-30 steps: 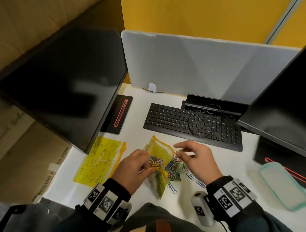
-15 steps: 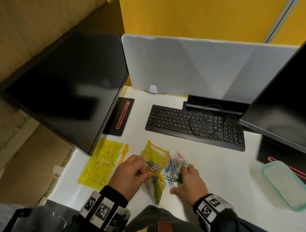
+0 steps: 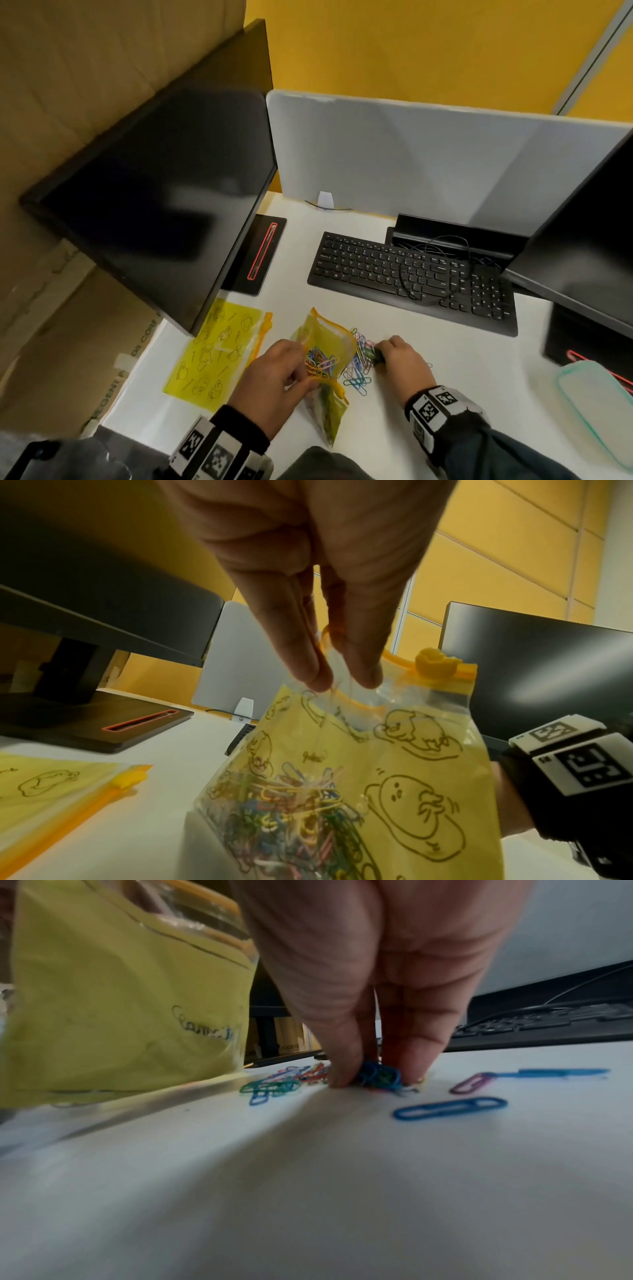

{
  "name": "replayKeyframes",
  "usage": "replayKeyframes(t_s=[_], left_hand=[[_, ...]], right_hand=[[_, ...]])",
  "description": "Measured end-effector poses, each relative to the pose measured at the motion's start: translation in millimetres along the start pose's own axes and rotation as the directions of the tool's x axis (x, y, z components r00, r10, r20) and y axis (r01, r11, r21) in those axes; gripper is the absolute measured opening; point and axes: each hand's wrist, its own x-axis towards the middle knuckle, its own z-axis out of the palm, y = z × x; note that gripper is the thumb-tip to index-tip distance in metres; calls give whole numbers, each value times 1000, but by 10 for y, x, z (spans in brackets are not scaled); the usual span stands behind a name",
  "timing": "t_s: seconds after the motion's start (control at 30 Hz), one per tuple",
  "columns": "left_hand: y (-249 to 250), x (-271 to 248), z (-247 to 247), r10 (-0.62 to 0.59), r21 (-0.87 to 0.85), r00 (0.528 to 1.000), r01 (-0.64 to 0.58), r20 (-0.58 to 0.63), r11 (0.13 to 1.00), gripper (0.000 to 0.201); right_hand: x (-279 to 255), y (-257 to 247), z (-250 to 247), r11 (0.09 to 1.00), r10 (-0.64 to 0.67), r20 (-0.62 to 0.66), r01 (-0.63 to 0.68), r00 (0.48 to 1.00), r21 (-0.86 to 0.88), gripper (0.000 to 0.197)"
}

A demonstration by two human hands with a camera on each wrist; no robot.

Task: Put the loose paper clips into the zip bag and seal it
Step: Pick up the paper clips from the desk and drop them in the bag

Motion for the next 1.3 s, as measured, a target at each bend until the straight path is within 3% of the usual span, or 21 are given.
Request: replayKeyframes(t_s=[0.2,0.37,0.47,0.57,0.7,0.8,0.83,0.97,1.07,1.13,1.23,1.3], left_hand=[[-50,15,15,19,-7,1000,-19,22,1000,29],[-35,1,18,17,-22,1000,-16,21,1000,23],[-43,-4,32,25,-23,1000,-25,5,999,29],[-39,-13,54,36,-20,999,-36,3,999,36],[3,-11,65,26,-6,1000,-26,-1,1000,32],[43,-2,61,28,-2,1000,-28,-2,1000,32],[52,1,60,34,4,999,-34,-3,999,31],[59,-18,30,52,-8,998,-52,-30,999,30],[17,-56,-1,28,-4,999,-29,-36,1000,31],[-18,-88,-21,17,-14,999,-18,-36,1000,31],[-66,-164,-41,-11,-42,999,10,-38,999,27],[-116,-235,-50,-48,-76,997,43,-66,996,26]], right_hand=[[4,45,-37,998,57,-33,-55,998,39,20],[-196,46,-211,927,192,-91,-151,977,343,7],[-282,69,-348,859,240,-100,-164,966,484,8],[-352,46,-489,718,232,-54,-134,971,683,15],[-432,-222,-793,397,133,-36,-20,990,917,11],[-416,-489,-950,318,-6,-80,78,997,945,22],[-398,-566,-964,349,-52,-88,101,995,932,26],[-364,-678,-838,617,-155,-95,171,983,768,39],[-289,-536,-757,600,-43,-144,141,989,788,38],[-186,-410,-666,673,22,-182,120,983,730,33],[8,-336,-443,904,-60,-98,96,993,416,35],[178,-413,-265,956,-230,31,220,973,192,45]])
